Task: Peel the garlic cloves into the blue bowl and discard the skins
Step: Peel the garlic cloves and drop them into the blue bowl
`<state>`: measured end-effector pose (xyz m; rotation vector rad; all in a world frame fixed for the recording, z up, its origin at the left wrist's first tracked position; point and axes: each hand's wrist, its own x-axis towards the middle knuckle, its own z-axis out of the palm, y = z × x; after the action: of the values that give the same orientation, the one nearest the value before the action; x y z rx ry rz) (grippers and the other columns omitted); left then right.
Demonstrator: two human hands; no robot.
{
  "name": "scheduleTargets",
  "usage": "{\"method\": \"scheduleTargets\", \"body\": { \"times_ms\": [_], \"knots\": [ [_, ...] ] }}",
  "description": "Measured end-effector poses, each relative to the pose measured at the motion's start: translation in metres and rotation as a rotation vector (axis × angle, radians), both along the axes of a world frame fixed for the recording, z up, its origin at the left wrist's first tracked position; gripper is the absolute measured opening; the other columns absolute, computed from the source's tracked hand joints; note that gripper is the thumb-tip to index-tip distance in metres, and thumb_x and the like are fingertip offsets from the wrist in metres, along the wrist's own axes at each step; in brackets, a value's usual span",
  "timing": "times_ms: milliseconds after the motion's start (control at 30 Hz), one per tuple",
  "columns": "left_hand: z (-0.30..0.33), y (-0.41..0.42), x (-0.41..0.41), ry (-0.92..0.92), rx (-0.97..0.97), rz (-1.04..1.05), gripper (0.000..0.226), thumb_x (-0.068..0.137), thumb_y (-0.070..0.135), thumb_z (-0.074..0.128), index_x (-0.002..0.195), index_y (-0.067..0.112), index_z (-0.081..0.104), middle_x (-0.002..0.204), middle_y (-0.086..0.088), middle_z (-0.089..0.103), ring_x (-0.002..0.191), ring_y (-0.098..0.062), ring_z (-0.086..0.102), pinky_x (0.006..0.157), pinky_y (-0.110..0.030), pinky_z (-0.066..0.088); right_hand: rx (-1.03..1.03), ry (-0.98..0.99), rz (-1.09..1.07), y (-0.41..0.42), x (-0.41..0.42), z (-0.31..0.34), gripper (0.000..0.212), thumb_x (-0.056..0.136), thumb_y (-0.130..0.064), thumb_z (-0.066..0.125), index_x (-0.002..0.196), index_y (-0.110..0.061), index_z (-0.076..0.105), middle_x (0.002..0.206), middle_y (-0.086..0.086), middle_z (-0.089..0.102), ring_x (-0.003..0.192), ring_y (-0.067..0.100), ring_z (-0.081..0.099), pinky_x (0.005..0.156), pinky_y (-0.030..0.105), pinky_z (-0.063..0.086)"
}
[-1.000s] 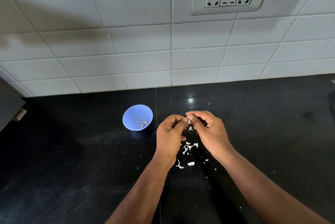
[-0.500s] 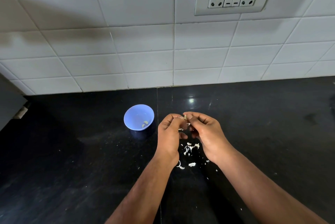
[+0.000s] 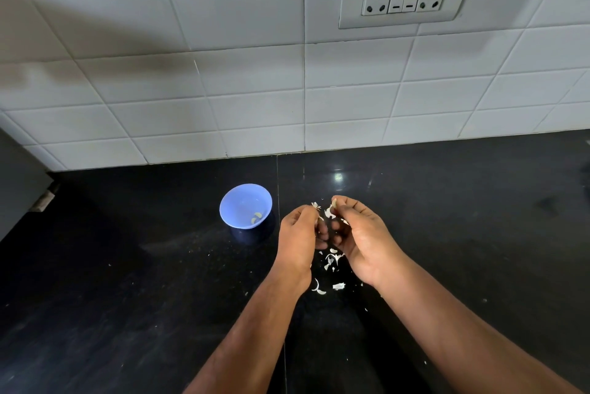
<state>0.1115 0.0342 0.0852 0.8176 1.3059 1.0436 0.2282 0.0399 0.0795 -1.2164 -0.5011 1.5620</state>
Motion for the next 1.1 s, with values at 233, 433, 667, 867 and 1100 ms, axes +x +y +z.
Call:
{"method": "scheduleTargets", "body": {
  "times_ms": [233,433,667,867,1100],
  "knots": [
    [-0.012,-0.001,-0.001,0.253,0.017,-0.142,0.034,0.092,0.008,0.066,0.116,0.033,0.064,0.100,0.006,0.071,0.090,-0.014,0.068,0.080,-0.033,0.056,0.064,-0.088,-0.015,-0.003,0.010,0.001,0.011,0.101,-0.018,0.067,0.107,-0.015,0.076,0.080,-0.004,0.069,0.062,0.008,0.052,0.057,0.026,0.042],
    [-0.005,-0.004,0.004,0.161,0.050,-0.041,0.019,0.099,0.018,0.066,0.104,0.032,0.077,0.102,0.012,0.078,0.101,-0.007,0.071,0.083,-0.032,0.058,0.144,-0.233,0.025,-0.010,0.011,0.004,0.014,0.102,-0.019,0.066,0.110,-0.013,0.076,0.081,-0.002,0.071,0.064,0.007,0.056,0.060,0.026,0.047],
    [-0.006,-0.002,0.004,0.153,0.176,-0.009,0.007,0.095,0.031,0.079,0.098,0.025,0.077,0.096,0.007,0.078,0.092,-0.006,0.073,0.078,-0.027,0.058,0.163,-0.348,0.008,-0.012,0.013,0.007,0.010,0.102,-0.016,0.065,0.104,-0.014,0.075,0.085,0.001,0.073,0.066,0.010,0.061,0.057,0.025,0.049],
    [-0.008,0.002,0.005,0.199,0.199,-0.002,0.005,0.093,0.029,0.082,0.094,0.024,0.081,0.094,0.009,0.079,0.086,-0.002,0.071,0.076,-0.023,0.052,0.175,-0.363,-0.025,-0.013,0.015,0.007,0.008,0.099,-0.015,0.068,0.098,-0.012,0.075,0.087,0.001,0.074,0.069,0.010,0.059,0.060,0.026,0.048],
    [-0.013,0.004,0.009,0.276,0.226,0.047,0.009,0.099,0.025,0.074,0.093,0.030,0.078,0.092,0.012,0.077,0.084,-0.002,0.070,0.076,-0.023,0.054,0.160,-0.308,-0.049,-0.008,0.015,0.005,0.008,0.099,-0.013,0.069,0.100,-0.010,0.076,0.089,0.005,0.075,0.066,0.011,0.060,0.059,0.027,0.050]
  ]
}}
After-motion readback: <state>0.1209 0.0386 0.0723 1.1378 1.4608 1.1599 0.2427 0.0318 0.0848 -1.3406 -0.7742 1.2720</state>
